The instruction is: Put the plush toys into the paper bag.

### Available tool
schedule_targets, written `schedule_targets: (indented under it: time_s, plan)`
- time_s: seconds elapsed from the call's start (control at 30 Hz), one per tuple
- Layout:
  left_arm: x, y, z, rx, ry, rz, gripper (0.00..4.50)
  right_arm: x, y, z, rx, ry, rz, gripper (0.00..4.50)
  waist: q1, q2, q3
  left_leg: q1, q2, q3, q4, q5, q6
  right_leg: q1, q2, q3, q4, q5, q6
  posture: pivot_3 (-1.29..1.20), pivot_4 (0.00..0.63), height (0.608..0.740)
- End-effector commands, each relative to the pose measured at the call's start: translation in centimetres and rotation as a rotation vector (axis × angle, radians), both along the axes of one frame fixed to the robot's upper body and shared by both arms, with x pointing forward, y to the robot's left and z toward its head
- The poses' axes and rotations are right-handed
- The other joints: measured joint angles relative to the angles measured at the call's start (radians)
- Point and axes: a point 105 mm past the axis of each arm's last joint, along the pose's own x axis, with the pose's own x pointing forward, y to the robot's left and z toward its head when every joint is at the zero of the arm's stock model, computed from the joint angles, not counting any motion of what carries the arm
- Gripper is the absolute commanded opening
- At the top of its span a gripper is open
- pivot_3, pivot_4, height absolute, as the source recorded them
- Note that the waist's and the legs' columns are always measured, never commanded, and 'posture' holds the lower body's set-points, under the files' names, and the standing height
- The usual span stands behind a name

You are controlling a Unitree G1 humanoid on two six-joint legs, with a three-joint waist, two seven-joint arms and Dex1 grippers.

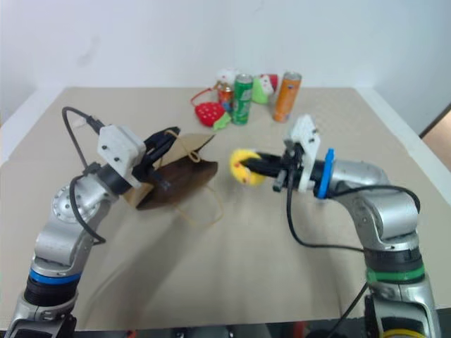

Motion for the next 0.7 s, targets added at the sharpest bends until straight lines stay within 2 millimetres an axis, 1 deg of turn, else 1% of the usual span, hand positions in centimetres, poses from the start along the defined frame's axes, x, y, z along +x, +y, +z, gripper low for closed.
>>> schedule_targets:
  time_s: [0.03, 0.17, 0.27, 0.47, 0.57, 0.7]
  plan:
    - [-0.3, -0.3, 1.1, -0.014, -0.061, 0.014, 0.0, -1.0, 3.7, 0.6, 0.062, 0.03, 0.095, 0.02, 0.002, 0.0, 0.0, 0.0, 0.0, 0.0, 0.0, 0.0, 0.0, 0.0, 0.0, 0.0, 0.0, 0.0, 0.0, 0.0, 0.15, 0.74]
    - [-0.2, -0.3, 1.5, -0.023, -0.082, 0.029, 0.0, -1.1, 5.7, 0.1, 0.07, 0.048, 0.124, 0.02, 0.0, 0.0, 0.0, -0.002, 0.0, 0.0, 0.0, -0.001, 0.0, -0.002, -0.001, 0.0, 0.0, 0.0, 0.0, 0.0, 0.15, 0.74]
    - [-0.2, -0.3, 1.9, -0.027, -0.104, 0.043, 0.0, -0.7, 7.0, -0.3, 0.069, 0.045, 0.13, 0.02, 0.0, 0.0, 0.0, -0.002, 0.0, 0.0, 0.0, -0.001, 0.0, -0.001, -0.001, 0.0, 0.0, 0.0, 0.001, 0.0, 0.15, 0.74]
    - [-0.3, -0.3, 2.1, -0.035, -0.12, 0.05, 0.0, -0.2, 9.2, -0.4, 0.076, 0.037, 0.152, 0.02, 0.0, 0.0, 0.0, -0.002, 0.001, 0.0, 0.0, 0.0, 0.0, -0.001, 0.0, -0.001, 0.0, 0.001, 0.0, 0.0, 0.15, 0.74]
    - [-0.3, -0.6, 2.3, -0.047, -0.122, 0.044, 0.0, 0.6, 10.7, -0.9, 0.067, 0.03, 0.15, 0.02, -0.002, 0.0, 0.0, -0.002, 0.001, 0.001, 0.0, 0.0, 0.0, -0.002, 0.0, 0.0, 0.0, 0.001, 0.0, 0.0, 0.15, 0.74]
    - [-0.4, -1.0, 2.4, -0.06, -0.126, 0.037, 0.0, 1.9, 12.1, -1.8, 0.036, 0.001, 0.118, 0.02, -0.001, 0.0, 0.0, -0.002, 0.001, 0.001, 0.0, 0.0, 0.0, -0.002, 0.001, -0.001, 0.0, 0.001, 0.0, 0.0, 0.15, 0.74]
